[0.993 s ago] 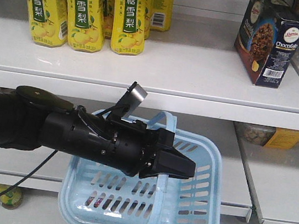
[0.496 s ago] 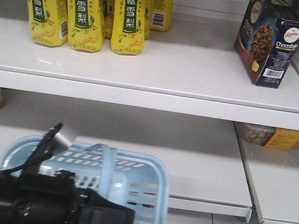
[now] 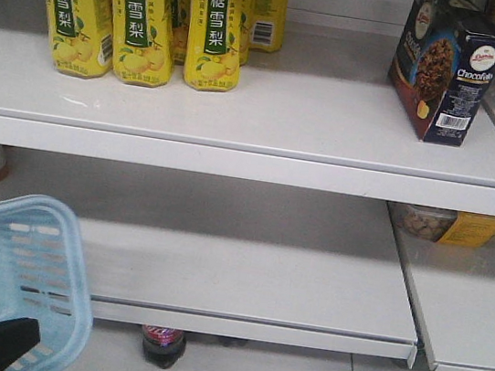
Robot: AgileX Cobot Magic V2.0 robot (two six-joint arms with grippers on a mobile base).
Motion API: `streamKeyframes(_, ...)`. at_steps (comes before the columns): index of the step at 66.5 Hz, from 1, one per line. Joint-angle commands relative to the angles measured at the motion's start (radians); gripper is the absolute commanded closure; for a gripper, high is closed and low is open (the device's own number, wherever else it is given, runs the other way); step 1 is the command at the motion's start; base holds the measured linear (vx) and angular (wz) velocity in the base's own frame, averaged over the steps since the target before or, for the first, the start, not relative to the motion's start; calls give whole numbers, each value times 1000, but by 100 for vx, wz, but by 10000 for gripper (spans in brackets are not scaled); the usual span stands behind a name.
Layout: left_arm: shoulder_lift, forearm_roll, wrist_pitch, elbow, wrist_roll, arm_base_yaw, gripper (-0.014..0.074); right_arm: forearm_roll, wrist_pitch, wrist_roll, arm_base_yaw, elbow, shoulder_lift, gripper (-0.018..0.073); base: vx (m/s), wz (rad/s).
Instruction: Left arm holds basket, right arm returns cookies
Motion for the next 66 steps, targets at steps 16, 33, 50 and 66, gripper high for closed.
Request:
streamKeyframes(16, -72, 651, -82, 6, -371, 155, 599, -8, -66, -4, -4, -29, 8, 568, 0, 0)
streamKeyframes(33, -142, 854, -333, 112, -453, 162, 599, -8, -66, -4, -4, -29, 8, 568, 0, 0)
streamKeyframes(50, -342, 1033, -229, 143, -444, 371, 599, -9, -66, -4, -4, -29, 8, 568, 0, 0)
streamKeyframes(66, -530, 1154, -51, 144, -556, 577, 599, -9, -66, -4, -4, -29, 8, 566, 0, 0)
